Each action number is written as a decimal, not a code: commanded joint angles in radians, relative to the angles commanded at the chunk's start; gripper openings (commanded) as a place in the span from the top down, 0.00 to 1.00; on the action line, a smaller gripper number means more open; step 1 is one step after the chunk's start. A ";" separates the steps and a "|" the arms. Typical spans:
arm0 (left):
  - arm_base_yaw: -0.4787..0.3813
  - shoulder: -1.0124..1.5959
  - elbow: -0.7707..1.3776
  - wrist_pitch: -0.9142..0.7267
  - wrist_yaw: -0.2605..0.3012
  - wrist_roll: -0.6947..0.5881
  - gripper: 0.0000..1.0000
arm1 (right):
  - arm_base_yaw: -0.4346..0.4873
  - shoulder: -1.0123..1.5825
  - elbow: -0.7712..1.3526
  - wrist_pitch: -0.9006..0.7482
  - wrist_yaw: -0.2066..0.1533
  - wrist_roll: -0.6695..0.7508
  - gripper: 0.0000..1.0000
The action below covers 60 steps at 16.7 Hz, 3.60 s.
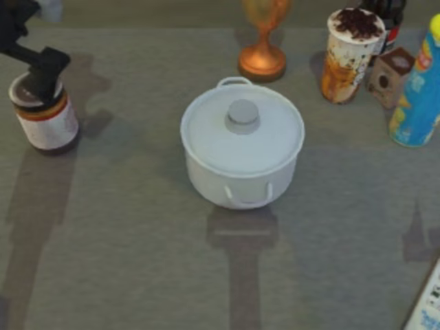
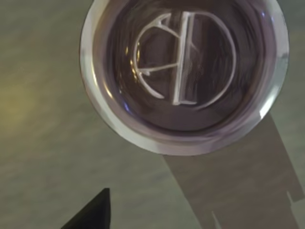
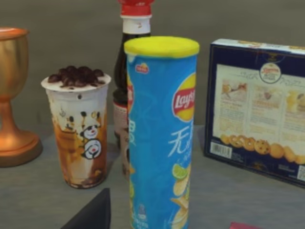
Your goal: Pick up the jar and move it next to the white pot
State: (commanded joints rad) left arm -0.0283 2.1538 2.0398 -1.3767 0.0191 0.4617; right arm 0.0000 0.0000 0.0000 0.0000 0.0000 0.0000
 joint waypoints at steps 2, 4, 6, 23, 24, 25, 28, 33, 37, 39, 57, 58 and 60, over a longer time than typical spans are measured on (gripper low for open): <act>0.004 0.131 0.155 -0.067 -0.004 0.029 0.00 | 0.000 0.000 0.000 0.000 0.000 0.000 0.00; 0.009 0.234 0.284 -0.116 -0.007 0.053 0.00 | 0.000 0.000 0.000 0.000 0.000 0.000 0.00; 0.012 0.306 0.378 -0.148 -0.010 0.069 0.00 | 0.000 0.000 0.000 0.000 0.000 0.000 0.00; 0.016 0.319 0.187 0.051 -0.013 0.081 0.00 | 0.000 0.000 0.000 0.000 0.000 0.000 0.00; 0.016 0.318 0.179 0.060 -0.013 0.082 0.00 | 0.000 0.000 0.000 0.000 0.000 0.000 0.00; 0.016 0.318 0.178 0.060 -0.013 0.082 0.00 | 0.000 0.000 0.000 0.000 0.000 0.000 0.00; 0.016 0.318 0.178 0.060 -0.013 0.082 0.08 | 0.000 0.000 0.000 0.000 0.000 0.000 0.00; 0.016 0.318 0.178 0.060 -0.013 0.082 0.45 | 0.000 0.000 0.000 0.000 0.000 0.000 0.00; 0.016 0.318 0.178 0.060 -0.013 0.082 0.75 | 0.000 0.000 0.000 0.000 0.000 0.000 0.00; 0.016 0.318 0.178 0.060 -0.013 0.082 0.90 | 0.000 0.000 0.000 0.000 0.000 0.000 0.00; 0.027 0.026 -0.052 0.012 -0.017 0.083 1.00 | 0.000 0.000 0.000 0.000 0.000 0.000 0.00; 0.030 -0.030 -0.094 0.002 -0.017 0.083 1.00 | 0.000 0.000 0.000 0.000 0.000 0.000 0.00; 0.035 -0.115 -0.167 -0.016 -0.018 0.083 1.00 | 0.000 0.000 0.000 0.000 0.000 0.000 0.00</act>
State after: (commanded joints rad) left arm 0.0063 2.0386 1.8731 -1.3931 0.0014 0.5443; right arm 0.0000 0.0000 0.0000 0.0000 0.0000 0.0000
